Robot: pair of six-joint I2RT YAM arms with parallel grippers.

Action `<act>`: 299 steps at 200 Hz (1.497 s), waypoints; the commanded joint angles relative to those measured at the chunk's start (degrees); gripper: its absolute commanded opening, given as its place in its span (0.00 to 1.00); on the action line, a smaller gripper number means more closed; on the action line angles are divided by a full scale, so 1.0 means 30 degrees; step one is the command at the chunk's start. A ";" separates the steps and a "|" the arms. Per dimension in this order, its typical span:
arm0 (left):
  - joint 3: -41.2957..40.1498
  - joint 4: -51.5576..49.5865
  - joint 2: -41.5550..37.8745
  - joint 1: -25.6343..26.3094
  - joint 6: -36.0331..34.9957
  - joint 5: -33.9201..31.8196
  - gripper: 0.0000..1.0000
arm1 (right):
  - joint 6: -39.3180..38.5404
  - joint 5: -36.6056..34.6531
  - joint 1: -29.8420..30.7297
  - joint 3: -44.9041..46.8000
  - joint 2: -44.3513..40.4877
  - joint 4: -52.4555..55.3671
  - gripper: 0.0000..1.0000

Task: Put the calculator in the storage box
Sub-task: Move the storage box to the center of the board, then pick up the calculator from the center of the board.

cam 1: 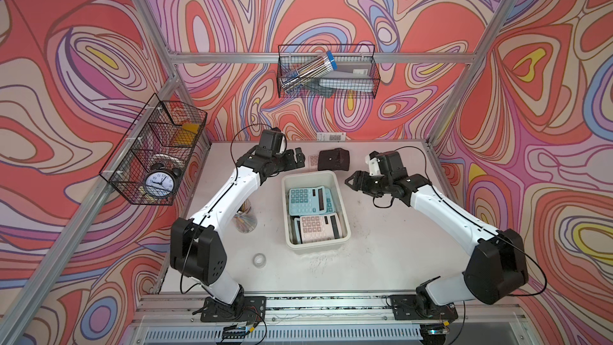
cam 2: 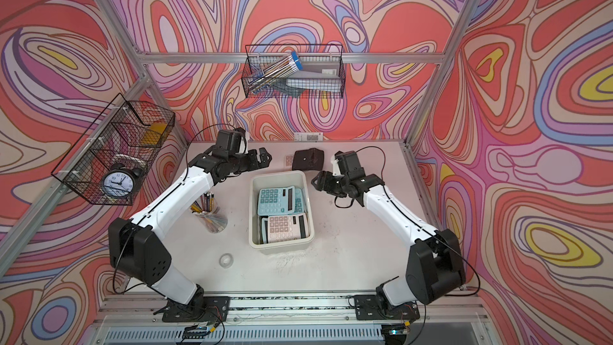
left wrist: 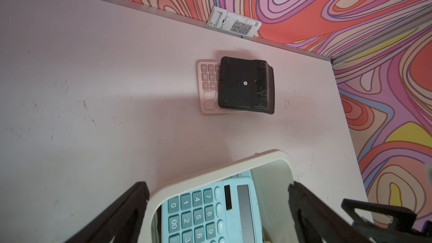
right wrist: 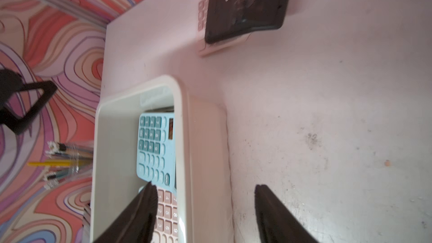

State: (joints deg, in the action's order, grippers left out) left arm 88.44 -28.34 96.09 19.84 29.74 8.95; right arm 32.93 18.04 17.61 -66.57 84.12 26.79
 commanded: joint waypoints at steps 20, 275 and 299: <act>0.4822 -0.1868 0.4397 -0.0020 -0.1854 0.0939 0.99 | -0.0251 0.2386 -0.2982 -0.1318 0.2614 -0.2888 0.75; 1.7452 -0.1279 1.9216 -0.1133 -0.1830 0.8188 0.91 | 0.3232 0.9831 -0.4191 -1.0680 1.8152 -1.0714 0.51; 1.7452 -0.1340 1.9267 -0.0933 -0.2135 0.8849 0.83 | 0.3376 0.9806 -0.4119 -0.8682 1.6964 -1.1637 0.49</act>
State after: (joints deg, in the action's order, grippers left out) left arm 139.17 -34.41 152.81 16.53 23.66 31.66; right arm 42.57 46.26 4.91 -97.51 139.04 -5.23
